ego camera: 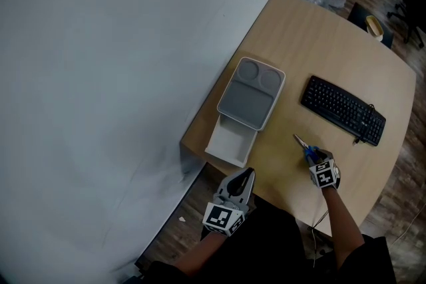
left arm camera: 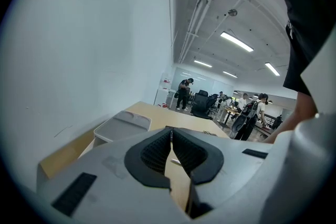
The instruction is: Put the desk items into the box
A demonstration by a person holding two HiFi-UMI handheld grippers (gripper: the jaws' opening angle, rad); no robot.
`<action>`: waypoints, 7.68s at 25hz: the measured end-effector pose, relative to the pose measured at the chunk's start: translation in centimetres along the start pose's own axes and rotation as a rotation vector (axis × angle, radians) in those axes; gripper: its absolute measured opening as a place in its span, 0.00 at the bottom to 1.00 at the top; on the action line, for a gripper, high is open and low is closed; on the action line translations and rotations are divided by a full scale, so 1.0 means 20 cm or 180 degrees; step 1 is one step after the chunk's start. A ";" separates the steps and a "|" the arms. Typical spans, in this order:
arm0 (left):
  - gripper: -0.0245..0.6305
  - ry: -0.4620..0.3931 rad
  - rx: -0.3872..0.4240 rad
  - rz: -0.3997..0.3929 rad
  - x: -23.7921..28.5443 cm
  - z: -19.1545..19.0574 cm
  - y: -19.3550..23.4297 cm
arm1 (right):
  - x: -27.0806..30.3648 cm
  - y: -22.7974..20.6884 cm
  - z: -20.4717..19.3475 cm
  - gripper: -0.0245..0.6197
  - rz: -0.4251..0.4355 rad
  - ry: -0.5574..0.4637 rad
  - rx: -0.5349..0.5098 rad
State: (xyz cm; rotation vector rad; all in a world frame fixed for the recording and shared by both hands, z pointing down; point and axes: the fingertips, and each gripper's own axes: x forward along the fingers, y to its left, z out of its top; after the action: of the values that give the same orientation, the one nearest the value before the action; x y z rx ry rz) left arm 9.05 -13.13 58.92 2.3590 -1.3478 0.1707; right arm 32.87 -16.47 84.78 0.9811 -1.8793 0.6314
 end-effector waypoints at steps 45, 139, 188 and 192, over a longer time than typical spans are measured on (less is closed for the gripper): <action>0.07 -0.0478 -0.0079 0.0242 -0.69 0.03 0.21 | -0.43 0.65 0.67 0.26 -0.0083 -0.0796 -0.0176; 0.07 -0.0438 0.0291 -0.0988 -0.27 0.37 -0.36 | -1.57 0.74 0.62 0.14 -0.0698 -0.2420 0.1039; 0.07 -0.0319 0.0408 -0.1526 0.26 0.68 -0.38 | -1.77 0.33 0.80 0.13 -0.1960 -0.2435 0.1295; 0.07 -0.0329 0.0409 -0.1521 0.27 0.69 -0.34 | -1.74 0.34 0.83 0.13 -0.1929 -0.2454 0.1316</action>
State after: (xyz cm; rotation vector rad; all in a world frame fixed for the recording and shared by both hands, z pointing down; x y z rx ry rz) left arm 16.25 -20.02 46.03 2.7529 -0.7964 -0.0068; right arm 29.16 -12.04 45.95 2.1935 -1.9311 0.2785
